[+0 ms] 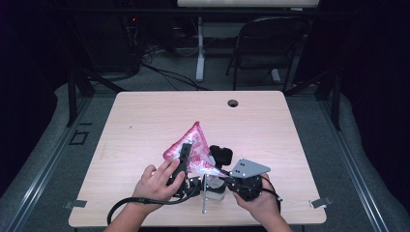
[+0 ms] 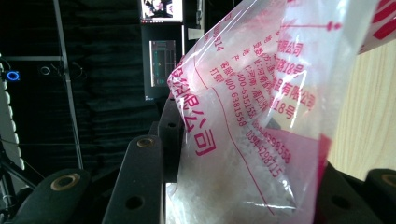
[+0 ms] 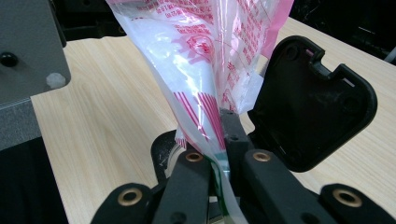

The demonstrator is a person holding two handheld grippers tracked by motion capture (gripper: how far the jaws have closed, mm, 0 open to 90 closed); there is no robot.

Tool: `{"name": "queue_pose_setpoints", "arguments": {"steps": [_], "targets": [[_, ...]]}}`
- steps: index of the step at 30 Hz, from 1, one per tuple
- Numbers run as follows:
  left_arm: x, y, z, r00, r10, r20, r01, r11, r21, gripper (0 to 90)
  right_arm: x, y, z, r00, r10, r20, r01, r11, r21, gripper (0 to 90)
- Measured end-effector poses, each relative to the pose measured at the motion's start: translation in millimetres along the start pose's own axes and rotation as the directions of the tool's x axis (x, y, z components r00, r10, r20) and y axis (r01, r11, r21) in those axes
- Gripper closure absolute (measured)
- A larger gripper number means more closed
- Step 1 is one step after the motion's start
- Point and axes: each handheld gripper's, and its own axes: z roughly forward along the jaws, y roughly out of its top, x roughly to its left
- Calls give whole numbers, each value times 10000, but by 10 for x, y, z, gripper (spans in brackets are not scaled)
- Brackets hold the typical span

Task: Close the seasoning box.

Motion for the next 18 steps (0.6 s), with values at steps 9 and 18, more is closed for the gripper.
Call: {"name": "queue_pose_setpoints", "arguments": {"steps": [9, 18], "targets": [[-18, 0, -4, 10000, 84, 20, -84, 10000, -31, 653, 12, -24, 18, 10000, 65, -30, -65, 10000, 62, 900], [-33, -5, -9, 10000, 10, 83, -10, 10000, -12, 651, 21, -36, 32, 10000, 40, -34, -40, 9999, 159, 900]]}}
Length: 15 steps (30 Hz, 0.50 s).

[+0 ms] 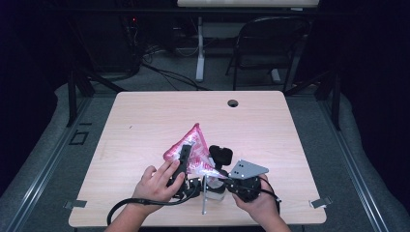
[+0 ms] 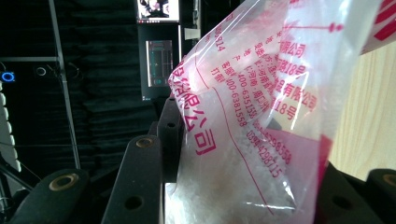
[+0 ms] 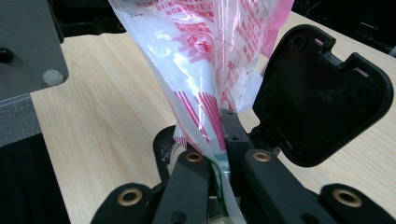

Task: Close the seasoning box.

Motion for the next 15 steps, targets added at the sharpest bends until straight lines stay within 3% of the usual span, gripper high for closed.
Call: {"name": "queue_pose_setpoints", "arguments": {"steps": [15], "targets": [[36, 31, -6, 9999, 67, -128, -68, 9999, -86, 651, -17, -14, -4, 10000, 55, 80, -54, 10000, -80, 900]]}}
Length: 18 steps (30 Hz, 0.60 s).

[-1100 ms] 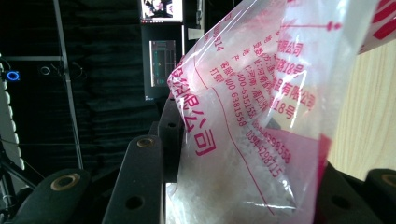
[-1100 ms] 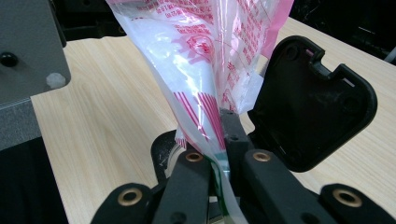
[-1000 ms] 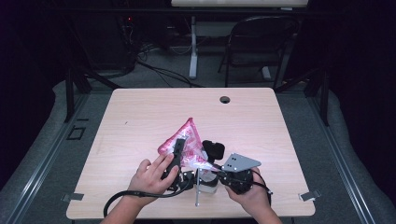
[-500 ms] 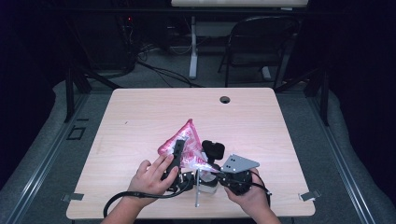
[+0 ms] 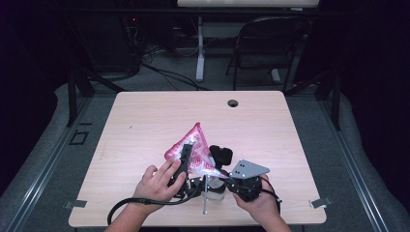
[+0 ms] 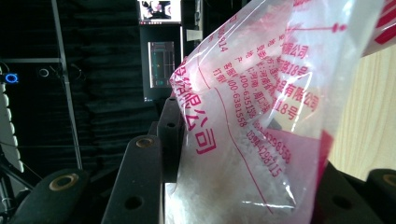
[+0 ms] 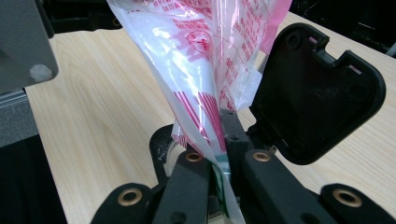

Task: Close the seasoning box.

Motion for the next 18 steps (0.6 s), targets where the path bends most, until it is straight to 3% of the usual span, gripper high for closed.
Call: {"name": "queue_pose_setpoints", "arguments": {"steps": [18], "targets": [[24, 23, -4, 9999, 82, -87, -82, 10000, -18, 651, -15, -20, 17, 10000, 20, -41, -20, 10000, 79, 900]]}}
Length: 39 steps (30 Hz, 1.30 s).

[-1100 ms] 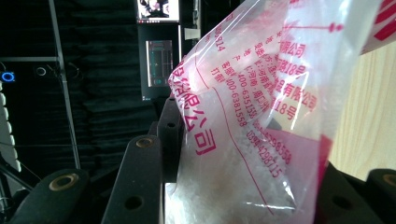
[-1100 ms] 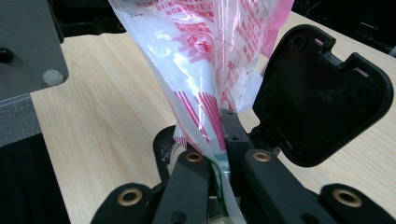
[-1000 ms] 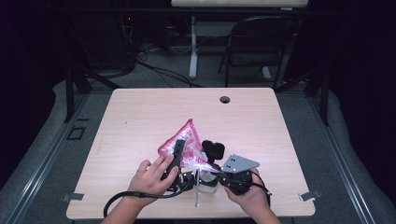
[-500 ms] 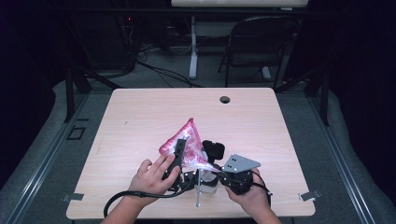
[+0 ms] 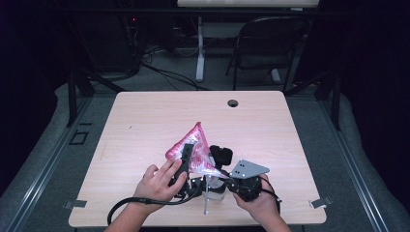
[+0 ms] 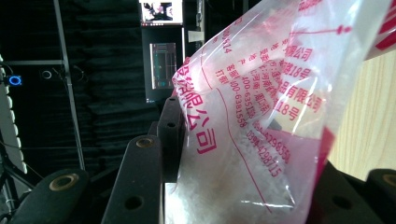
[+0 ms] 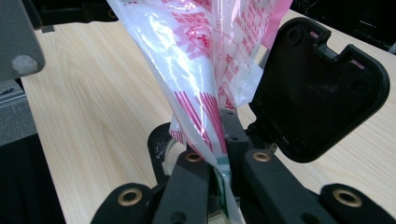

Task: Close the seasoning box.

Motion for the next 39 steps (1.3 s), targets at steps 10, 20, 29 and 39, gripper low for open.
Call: {"name": "queue_pose_setpoints", "arguments": {"steps": [10, 20, 29, 39], "targets": [[7, 19, -13, 10000, -66, 29, 66, 10000, 11, 651, -12, -11, 2, 10000, 11, 61, -12, 10000, 63, 900], [4, 24, -15, 10000, -61, -9, 61, 10000, -49, 651, -13, -21, 12, 10000, 38, 65, -38, 10000, 74, 900], [2, 24, -13, 10000, -11, -53, 10, 10000, -50, 648, -9, -22, 18, 9999, 35, 104, -36, 9999, 113, 900], [5, 21, -12, 9999, 62, -98, -63, 10000, -65, 633, -4, -20, 20, 9999, 25, 141, -26, 9999, 110, 900]]}}
